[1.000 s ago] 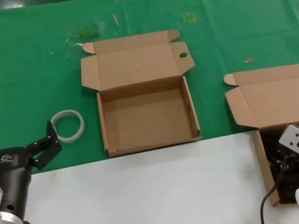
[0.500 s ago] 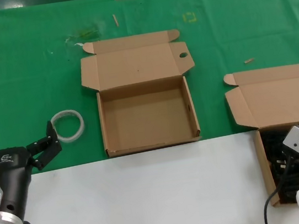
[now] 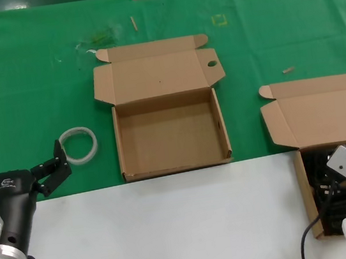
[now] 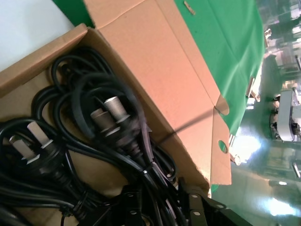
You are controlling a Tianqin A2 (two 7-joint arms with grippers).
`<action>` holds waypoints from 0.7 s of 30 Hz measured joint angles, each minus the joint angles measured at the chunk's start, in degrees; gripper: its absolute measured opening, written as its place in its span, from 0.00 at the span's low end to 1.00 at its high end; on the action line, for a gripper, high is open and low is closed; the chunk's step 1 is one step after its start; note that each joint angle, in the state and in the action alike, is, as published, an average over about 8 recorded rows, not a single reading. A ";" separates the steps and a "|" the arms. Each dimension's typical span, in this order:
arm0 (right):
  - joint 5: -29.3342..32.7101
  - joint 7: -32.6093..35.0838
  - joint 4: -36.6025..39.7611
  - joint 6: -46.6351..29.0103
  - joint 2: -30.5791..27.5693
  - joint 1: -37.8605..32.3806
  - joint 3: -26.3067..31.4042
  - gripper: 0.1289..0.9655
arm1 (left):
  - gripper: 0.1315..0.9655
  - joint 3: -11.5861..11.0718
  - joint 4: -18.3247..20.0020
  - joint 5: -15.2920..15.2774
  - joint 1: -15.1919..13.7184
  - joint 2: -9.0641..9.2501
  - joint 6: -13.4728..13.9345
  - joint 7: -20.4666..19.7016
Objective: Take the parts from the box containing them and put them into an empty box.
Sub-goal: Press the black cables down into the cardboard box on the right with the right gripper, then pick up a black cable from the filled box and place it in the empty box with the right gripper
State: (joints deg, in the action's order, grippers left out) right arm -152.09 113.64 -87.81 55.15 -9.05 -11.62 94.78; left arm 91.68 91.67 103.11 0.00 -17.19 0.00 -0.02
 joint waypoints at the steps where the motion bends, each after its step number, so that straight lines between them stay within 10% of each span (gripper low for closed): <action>1: -0.07 -0.12 -0.08 0.04 0.00 -0.03 0.02 0.33 | 1.00 0.00 0.00 0.00 0.00 0.00 0.00 0.00; 21: 1.56 -0.61 -9.11 3.82 0.02 -0.62 2.61 0.10 | 1.00 0.00 0.00 0.00 0.00 0.00 0.00 0.00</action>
State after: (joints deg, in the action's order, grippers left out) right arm -150.53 113.03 -96.92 58.97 -9.03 -12.23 97.39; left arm 91.68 91.67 103.11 0.00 -17.19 0.00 -0.02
